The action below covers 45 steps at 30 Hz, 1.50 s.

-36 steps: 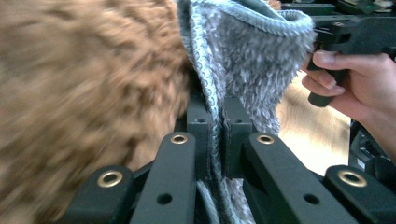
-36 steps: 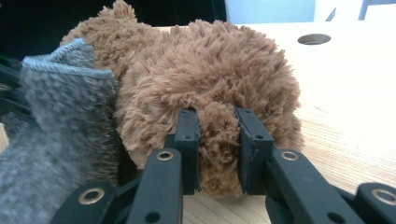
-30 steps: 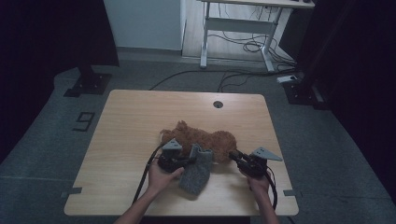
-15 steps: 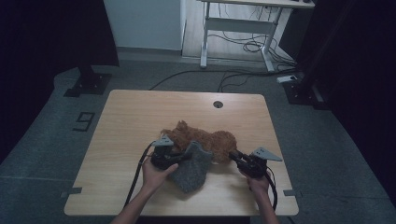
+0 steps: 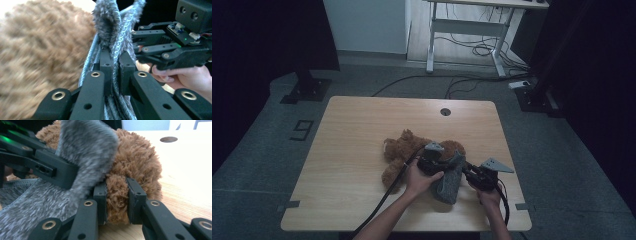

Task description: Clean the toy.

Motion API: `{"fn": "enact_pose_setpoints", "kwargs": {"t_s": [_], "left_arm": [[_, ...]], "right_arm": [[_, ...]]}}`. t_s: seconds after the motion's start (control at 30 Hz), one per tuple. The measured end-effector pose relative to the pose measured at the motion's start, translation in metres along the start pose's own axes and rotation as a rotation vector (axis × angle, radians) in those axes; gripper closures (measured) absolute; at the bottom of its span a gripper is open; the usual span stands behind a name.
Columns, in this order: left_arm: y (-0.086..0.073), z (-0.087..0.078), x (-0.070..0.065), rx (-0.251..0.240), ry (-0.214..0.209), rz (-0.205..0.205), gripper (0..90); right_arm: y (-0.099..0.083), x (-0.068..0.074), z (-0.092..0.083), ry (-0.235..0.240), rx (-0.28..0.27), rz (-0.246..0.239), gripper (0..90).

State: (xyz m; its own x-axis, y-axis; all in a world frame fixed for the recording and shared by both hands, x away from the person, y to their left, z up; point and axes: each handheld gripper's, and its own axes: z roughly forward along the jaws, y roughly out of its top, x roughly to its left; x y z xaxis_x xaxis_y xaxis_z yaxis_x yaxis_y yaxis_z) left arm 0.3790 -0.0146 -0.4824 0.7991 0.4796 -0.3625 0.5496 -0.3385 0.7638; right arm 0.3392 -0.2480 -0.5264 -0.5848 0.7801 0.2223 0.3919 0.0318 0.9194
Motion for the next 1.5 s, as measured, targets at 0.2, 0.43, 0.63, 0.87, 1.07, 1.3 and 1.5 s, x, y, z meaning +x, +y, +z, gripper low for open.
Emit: {"fn": "enact_pose_setpoints", "kwargs": {"t_s": [0.2, 0.43, 0.63, 0.87, 1.07, 1.3, 1.5], "left_arm": [[-0.019, -0.022, 0.02, 0.023, 0.038, -0.025, 83.6], [-0.039, -0.051, 0.031, -0.005, 0.027, -0.037, 83.7], [-0.054, -0.085, 0.047, -0.053, 0.039, -0.087, 83.6], [-0.078, -0.128, 0.077, -0.105, 0.103, -0.158, 83.6], [-0.099, -0.156, 0.099, -0.128, 0.156, -0.221, 83.5], [-0.111, -0.168, 0.116, -0.094, 0.257, -0.243, 83.4], [-0.102, -0.179, 0.114, -0.152, 0.273, -0.228, 83.6]], "right_arm": [[0.0, -0.005, 0.0, 0.034, -0.007, 0.022, 72.8], [-0.001, -0.008, -0.001, 0.065, -0.008, -0.002, 72.6], [-0.002, -0.012, -0.002, 0.09, -0.003, 0.007, 72.4], [-0.002, -0.012, -0.002, 0.093, 0.001, 0.008, 72.4], [-0.002, -0.012, -0.002, 0.095, 0.003, 0.013, 72.2], [-0.002, -0.012, -0.002, 0.094, 0.004, 0.009, 72.2], [-0.002, -0.013, -0.002, 0.092, 0.006, 0.011, 72.1]]}}
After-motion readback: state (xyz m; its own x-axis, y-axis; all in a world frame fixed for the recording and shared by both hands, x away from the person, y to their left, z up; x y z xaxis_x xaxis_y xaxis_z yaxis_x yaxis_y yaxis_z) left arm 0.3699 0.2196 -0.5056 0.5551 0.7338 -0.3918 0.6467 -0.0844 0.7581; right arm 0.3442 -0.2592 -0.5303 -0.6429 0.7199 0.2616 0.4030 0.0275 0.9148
